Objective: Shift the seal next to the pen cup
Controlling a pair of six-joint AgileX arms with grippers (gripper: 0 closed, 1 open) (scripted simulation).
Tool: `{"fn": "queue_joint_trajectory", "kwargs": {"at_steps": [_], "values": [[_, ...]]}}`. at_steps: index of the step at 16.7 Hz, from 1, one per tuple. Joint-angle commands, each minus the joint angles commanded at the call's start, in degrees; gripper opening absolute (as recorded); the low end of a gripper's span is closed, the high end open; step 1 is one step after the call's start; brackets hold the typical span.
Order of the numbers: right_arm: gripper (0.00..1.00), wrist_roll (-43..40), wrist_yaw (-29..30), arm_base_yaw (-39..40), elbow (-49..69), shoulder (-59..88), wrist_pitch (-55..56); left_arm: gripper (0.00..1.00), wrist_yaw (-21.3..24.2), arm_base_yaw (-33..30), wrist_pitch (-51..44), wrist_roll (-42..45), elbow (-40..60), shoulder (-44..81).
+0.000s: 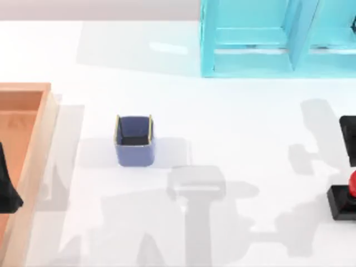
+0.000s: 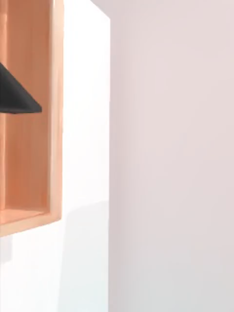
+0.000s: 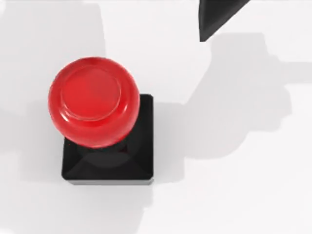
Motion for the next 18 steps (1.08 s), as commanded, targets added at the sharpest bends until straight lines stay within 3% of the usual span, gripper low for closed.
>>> {"fn": "queue_joint_trajectory", "kwargs": {"at_steps": [4,10,18], "values": [[1.0,0.8,0.0,0.7,5.4,5.8,-4.6,1.0,0.0,0.0,0.0,0.0,0.0,0.0],[1.0,0.7,0.0,0.5,4.4,5.9,-3.5,1.0,0.0,0.0,0.0,0.0,0.0,0.0],[1.0,1.0,0.0,0.9,-10.0,10.8,16.3,1.0,0.0,0.0,0.0,0.0,0.0,0.0]]}}
